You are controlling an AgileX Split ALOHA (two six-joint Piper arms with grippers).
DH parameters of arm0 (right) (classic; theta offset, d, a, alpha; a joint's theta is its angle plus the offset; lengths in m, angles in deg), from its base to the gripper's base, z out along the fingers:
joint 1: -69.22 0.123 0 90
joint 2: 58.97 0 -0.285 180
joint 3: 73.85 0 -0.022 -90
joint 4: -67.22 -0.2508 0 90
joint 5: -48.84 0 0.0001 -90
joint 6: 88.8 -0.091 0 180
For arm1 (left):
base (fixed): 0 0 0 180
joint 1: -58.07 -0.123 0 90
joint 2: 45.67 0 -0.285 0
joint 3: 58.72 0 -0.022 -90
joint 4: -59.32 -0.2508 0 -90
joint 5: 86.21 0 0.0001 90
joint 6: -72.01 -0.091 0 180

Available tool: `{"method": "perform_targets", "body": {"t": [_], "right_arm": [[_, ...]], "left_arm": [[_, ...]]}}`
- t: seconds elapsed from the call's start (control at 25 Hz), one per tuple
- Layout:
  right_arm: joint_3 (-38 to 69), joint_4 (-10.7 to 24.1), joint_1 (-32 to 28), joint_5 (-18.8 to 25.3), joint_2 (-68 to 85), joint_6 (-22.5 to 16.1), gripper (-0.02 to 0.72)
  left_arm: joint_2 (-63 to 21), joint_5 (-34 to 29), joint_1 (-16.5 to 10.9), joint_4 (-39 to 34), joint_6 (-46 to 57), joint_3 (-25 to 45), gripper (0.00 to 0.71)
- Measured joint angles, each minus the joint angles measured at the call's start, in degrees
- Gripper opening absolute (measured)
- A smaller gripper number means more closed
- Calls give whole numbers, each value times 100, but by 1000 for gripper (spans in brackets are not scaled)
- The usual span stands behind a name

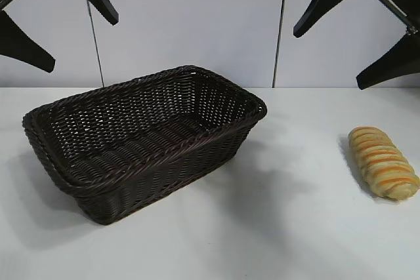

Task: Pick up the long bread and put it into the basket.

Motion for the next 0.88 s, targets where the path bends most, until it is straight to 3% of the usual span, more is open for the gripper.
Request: {"method": "perform_targets", "body": {"t": [0.88], "right_arm": [[0, 0, 0, -25, 0, 0, 661]], "left_arm": [[0, 257, 0, -11, 0, 0, 654]]}}
